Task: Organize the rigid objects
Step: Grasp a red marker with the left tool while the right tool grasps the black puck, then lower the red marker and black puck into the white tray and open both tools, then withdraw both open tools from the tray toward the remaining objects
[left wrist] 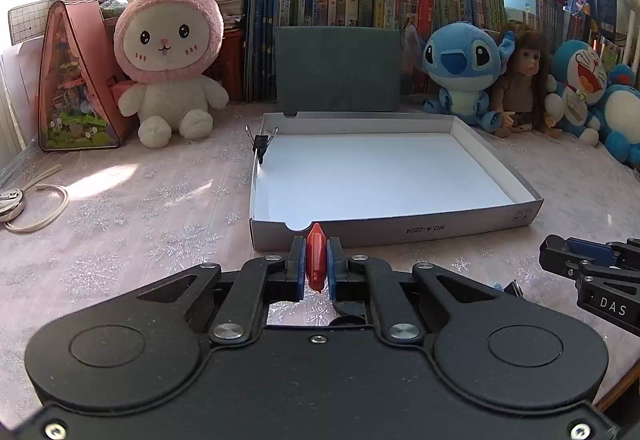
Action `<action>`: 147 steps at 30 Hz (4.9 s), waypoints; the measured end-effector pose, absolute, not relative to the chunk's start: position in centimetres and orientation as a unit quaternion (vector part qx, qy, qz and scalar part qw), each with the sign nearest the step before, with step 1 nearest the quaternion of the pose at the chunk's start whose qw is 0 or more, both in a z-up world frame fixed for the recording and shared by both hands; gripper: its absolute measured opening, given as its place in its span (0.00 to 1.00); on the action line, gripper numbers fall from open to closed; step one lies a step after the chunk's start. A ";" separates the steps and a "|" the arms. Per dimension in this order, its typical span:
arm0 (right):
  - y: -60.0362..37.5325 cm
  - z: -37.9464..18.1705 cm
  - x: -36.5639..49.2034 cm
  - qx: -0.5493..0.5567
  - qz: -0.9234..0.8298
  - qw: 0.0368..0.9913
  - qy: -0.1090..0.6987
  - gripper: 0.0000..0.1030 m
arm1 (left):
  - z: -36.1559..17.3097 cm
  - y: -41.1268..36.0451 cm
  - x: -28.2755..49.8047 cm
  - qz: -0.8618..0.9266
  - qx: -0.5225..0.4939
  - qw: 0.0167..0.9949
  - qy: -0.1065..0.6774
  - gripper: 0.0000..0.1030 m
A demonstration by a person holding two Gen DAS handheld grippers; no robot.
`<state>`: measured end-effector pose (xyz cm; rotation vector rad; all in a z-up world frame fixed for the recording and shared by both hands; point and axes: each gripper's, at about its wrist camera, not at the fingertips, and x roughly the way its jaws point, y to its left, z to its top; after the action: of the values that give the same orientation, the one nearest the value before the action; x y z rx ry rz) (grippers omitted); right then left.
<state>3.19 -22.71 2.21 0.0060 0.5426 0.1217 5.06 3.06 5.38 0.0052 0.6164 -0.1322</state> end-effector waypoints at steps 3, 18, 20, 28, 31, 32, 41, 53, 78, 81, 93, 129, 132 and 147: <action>-22.8 3.3 4.6 0.001 0.070 0.960 0.270 0.36 | 6.3 3.0 6.7 -0.070 0.000 0.951 0.300 0.09; -22.9 7.3 16.6 0.000 0.097 0.934 0.343 0.36 | 7.4 1.6 19.3 -0.099 -0.040 0.917 0.385 0.09; -22.7 7.1 18.2 0.001 0.094 0.929 0.358 0.36 | 6.6 1.3 21.2 -0.100 -0.054 0.905 0.409 0.09; -22.1 5.0 22.6 -0.004 0.073 0.908 0.413 0.36 | 3.9 0.7 25.0 -0.081 -0.068 0.891 0.441 0.09; -22.1 4.3 23.2 0.003 0.071 0.903 0.423 0.36 | 3.3 0.6 25.4 -0.080 -0.069 0.888 0.447 0.09; -22.1 4.1 23.4 0.004 0.070 0.902 0.425 0.36 | 3.2 0.6 25.4 -0.080 -0.068 0.887 0.449 0.09; -21.4 3.3 24.5 0.005 0.063 0.896 0.440 0.36 | 2.6 0.3 25.8 -0.081 -0.067 0.885 0.453 0.09; -21.0 2.6 24.8 -0.006 0.061 0.891 0.451 0.36 | 1.9 0.0 26.0 -0.082 -0.062 0.884 0.457 0.09; -21.6 3.3 23.5 -0.005 0.063 0.900 0.431 0.61 | 2.5 -0.4 24.4 -0.081 -0.035 0.894 0.440 0.50; -21.7 3.6 22.9 -0.006 0.064 0.904 0.423 0.65 | 2.9 -0.3 23.8 -0.082 -0.037 0.895 0.437 0.54; -21.4 5.4 18.4 -0.031 0.095 0.924 0.369 0.80 | 5.2 -0.1 19.4 -0.106 -0.014 0.913 0.393 0.73; -21.9 5.0 4.6 -0.039 0.138 0.951 0.274 0.89 | 5.0 1.0 5.2 -0.147 -0.016 0.930 0.337 0.79; -21.8 4.7 4.0 -0.040 0.140 0.953 0.267 0.89 | 4.7 0.9 4.6 -0.144 -0.016 0.931 0.334 0.79; -21.5 2.3 2.2 -0.049 0.141 0.953 0.263 0.89 | 2.8 1.1 1.9 -0.123 -0.013 0.939 0.321 0.80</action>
<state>2.20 -21.53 2.29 -0.0991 0.5343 0.2873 1.93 1.09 2.83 -0.0258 0.6553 -0.2506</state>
